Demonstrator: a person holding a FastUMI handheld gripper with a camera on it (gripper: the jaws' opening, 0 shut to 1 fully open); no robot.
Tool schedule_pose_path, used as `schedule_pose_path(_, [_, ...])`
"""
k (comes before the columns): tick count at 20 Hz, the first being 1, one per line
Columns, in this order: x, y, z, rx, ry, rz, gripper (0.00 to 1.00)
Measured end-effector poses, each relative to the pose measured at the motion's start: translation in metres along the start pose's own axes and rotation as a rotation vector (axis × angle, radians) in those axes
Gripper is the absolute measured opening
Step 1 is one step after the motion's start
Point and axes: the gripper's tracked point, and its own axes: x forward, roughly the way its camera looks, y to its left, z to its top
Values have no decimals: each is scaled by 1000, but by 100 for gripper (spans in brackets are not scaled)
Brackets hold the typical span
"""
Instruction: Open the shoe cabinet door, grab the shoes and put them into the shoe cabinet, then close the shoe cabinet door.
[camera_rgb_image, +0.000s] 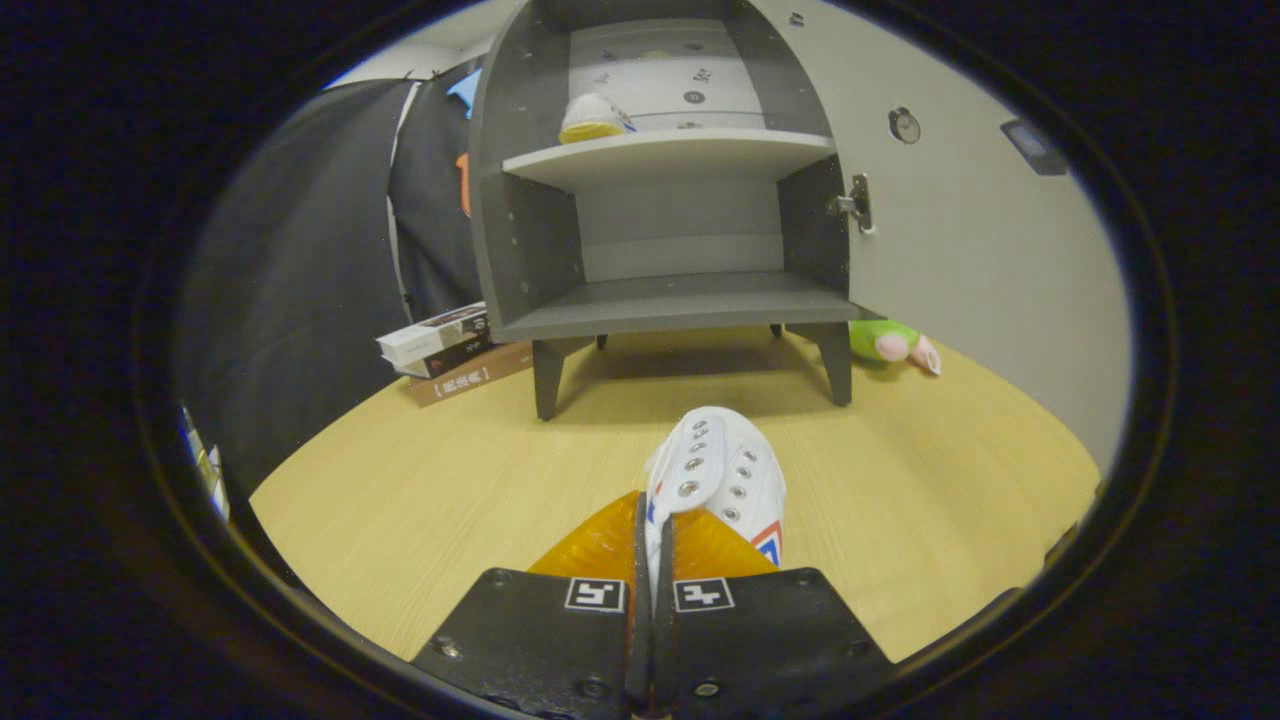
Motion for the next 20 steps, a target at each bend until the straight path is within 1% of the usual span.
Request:
schedule_pose_path(5, [-53,6,64,-50,-108,17,5])
schedule_pose_path(7, [-74,8,98,-70,-157,23,5])
schedule_pose_path(12, [-121,12,187,-174,-303,-11,5])
schedule_pose_path(14, [-138,14,216,-210,-349,-23,5])
schedule_pose_path(18, [-161,23,266,-224,-369,6,5])
schedule_pose_path(20, [-166,19,295,-241,-374,-2,5])
